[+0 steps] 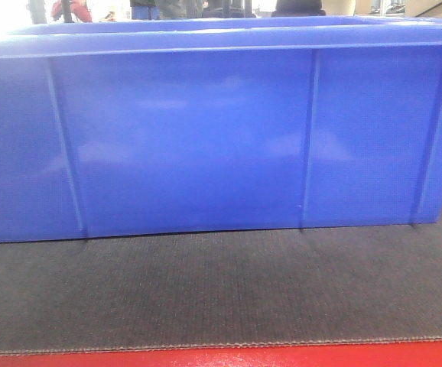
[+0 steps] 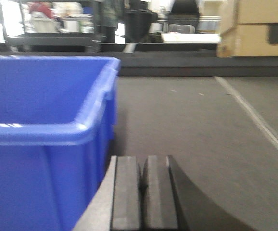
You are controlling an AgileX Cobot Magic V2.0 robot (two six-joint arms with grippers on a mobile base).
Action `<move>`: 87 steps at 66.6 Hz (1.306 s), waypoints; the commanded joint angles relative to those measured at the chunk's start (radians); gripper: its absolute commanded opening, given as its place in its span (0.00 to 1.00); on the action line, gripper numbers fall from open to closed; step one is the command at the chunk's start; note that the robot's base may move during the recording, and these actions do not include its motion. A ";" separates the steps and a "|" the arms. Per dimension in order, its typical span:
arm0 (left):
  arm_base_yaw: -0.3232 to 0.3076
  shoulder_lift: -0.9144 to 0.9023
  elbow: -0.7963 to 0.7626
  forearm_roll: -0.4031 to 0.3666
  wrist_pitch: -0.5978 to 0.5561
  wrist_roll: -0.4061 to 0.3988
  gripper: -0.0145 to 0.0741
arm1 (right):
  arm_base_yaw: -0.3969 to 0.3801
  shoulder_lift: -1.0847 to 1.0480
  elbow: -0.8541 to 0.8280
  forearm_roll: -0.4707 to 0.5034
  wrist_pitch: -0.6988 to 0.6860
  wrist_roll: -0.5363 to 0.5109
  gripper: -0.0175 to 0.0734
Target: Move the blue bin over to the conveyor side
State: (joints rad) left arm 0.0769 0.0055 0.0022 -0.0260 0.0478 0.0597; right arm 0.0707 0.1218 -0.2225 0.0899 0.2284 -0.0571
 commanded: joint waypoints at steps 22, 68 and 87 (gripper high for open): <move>0.002 -0.005 -0.002 -0.007 -0.020 0.004 0.14 | -0.038 -0.122 0.223 0.025 -0.182 -0.049 0.11; 0.003 -0.005 -0.002 -0.007 -0.020 0.004 0.14 | -0.038 -0.122 0.223 0.025 -0.185 -0.049 0.11; 0.003 -0.005 -0.002 -0.007 -0.020 0.004 0.14 | -0.038 -0.122 0.223 0.025 -0.185 -0.049 0.11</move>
State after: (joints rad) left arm 0.0769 0.0055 0.0022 -0.0260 0.0457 0.0597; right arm 0.0386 0.0031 0.0004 0.1141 0.0685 -0.1038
